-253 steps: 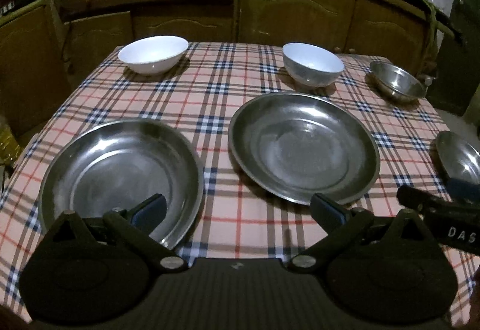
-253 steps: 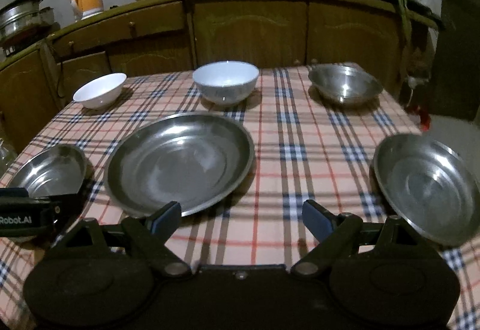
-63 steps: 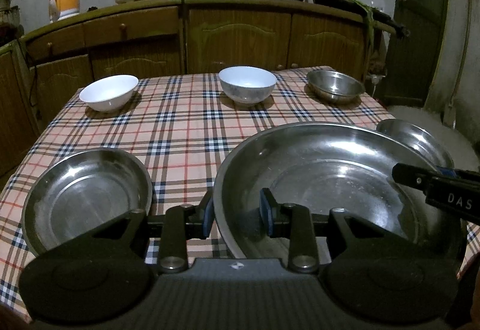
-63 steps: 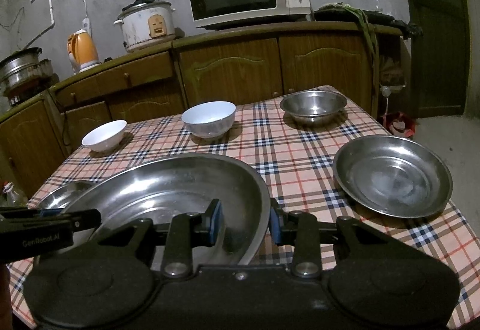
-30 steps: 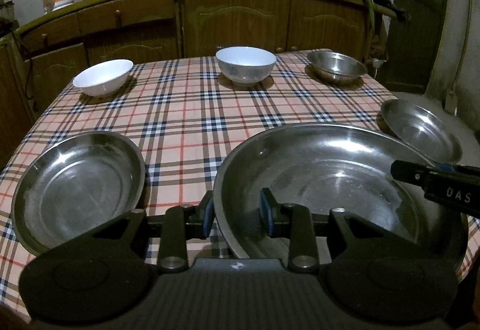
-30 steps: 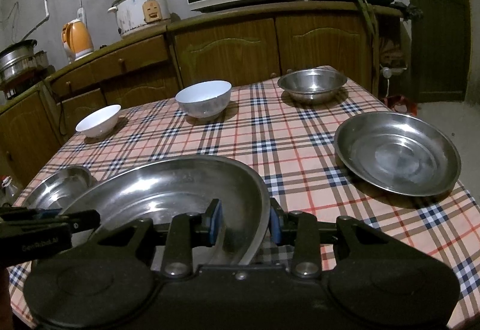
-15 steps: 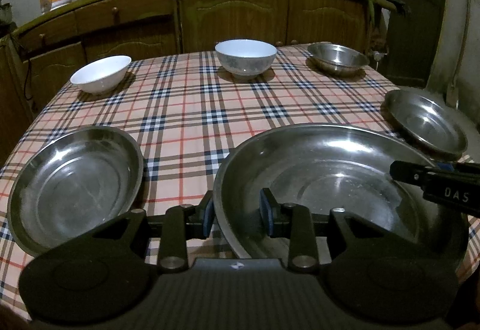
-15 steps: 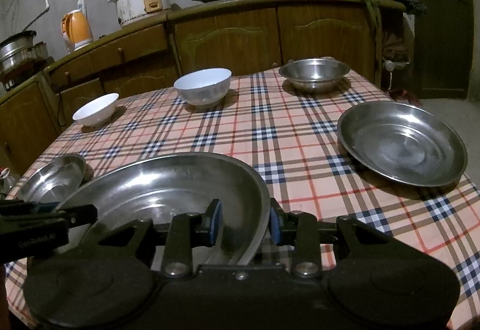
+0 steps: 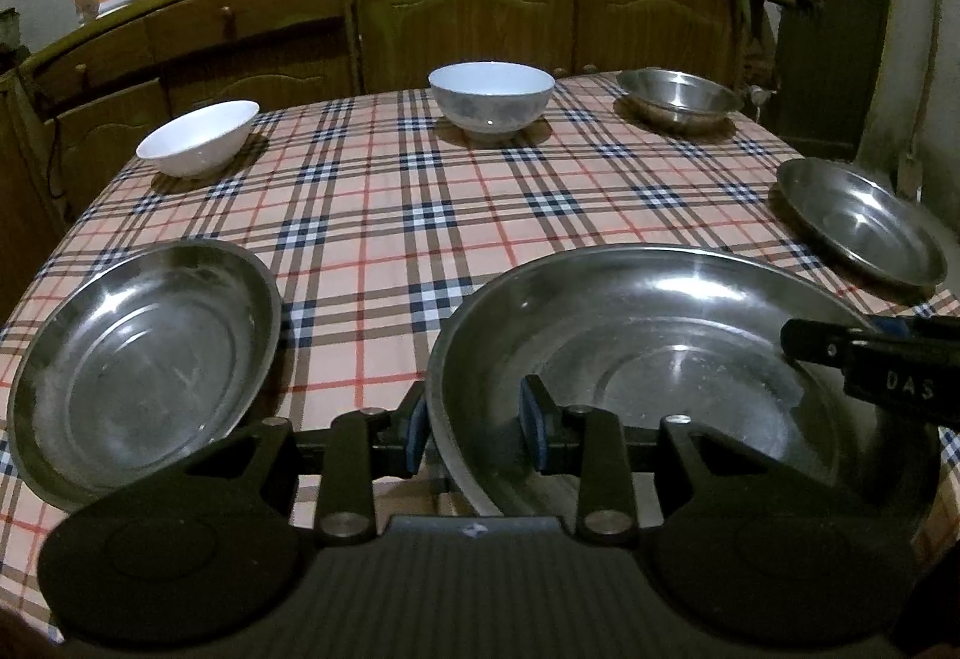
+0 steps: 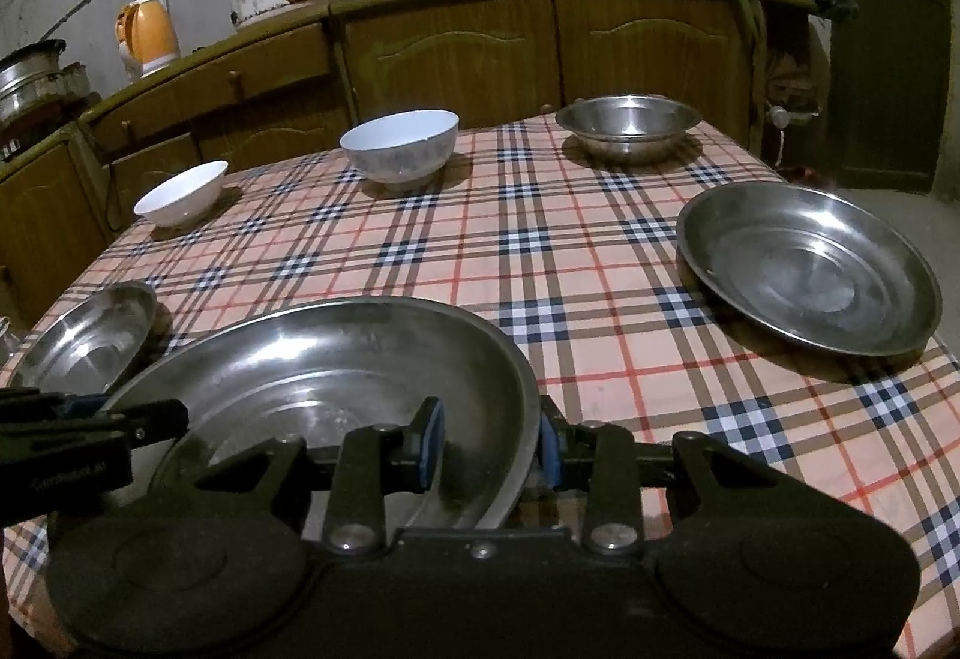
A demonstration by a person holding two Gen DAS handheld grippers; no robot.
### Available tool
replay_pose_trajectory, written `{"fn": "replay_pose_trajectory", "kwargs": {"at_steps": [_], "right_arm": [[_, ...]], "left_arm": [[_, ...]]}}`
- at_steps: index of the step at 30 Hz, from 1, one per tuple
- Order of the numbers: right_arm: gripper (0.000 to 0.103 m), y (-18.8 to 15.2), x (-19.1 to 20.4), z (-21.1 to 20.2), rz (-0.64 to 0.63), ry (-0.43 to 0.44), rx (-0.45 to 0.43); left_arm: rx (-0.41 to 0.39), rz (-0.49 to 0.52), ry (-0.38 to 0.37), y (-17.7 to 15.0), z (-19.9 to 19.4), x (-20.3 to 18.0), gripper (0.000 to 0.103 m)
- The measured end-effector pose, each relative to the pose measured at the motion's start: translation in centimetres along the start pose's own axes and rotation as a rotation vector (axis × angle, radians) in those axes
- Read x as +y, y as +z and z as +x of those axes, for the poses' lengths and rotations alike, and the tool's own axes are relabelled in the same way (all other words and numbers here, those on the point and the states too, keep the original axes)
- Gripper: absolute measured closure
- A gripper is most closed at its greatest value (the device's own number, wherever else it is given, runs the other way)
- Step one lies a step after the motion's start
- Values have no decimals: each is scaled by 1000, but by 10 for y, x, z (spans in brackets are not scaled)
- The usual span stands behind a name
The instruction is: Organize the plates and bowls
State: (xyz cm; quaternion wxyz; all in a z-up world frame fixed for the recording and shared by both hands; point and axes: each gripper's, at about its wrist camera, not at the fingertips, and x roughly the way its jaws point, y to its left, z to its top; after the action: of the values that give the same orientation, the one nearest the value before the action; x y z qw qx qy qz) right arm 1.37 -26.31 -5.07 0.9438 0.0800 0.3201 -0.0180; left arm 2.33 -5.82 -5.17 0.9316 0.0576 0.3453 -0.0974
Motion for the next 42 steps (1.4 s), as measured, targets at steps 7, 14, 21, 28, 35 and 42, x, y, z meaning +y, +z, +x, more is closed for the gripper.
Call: {"fn": "replay_pose_trajectory", "kwargs": {"at_steps": [7,14,21,28,35,42], "right_arm": [[62,0,-1,3,-1,-12,10],[62,-1,-2,6,-1,-23,26],[62,-2,-1,7,0,-25,33],[61,-3,0,8,-12,-25,36],[60,-2,-4,7,-1,-55,28],[35,1,-10,2,26,-93,-13]], "left_arm": [[14,11,1,-2,3,-3,69],[27,14,-1,-3,6,-5,68],[46,23,5,-5,9,-6,68],[37,35,5,-5,8,-8,68],[37,27,14,-4,8,-7,64],[15,-7,30,0,1,0,34]]}}
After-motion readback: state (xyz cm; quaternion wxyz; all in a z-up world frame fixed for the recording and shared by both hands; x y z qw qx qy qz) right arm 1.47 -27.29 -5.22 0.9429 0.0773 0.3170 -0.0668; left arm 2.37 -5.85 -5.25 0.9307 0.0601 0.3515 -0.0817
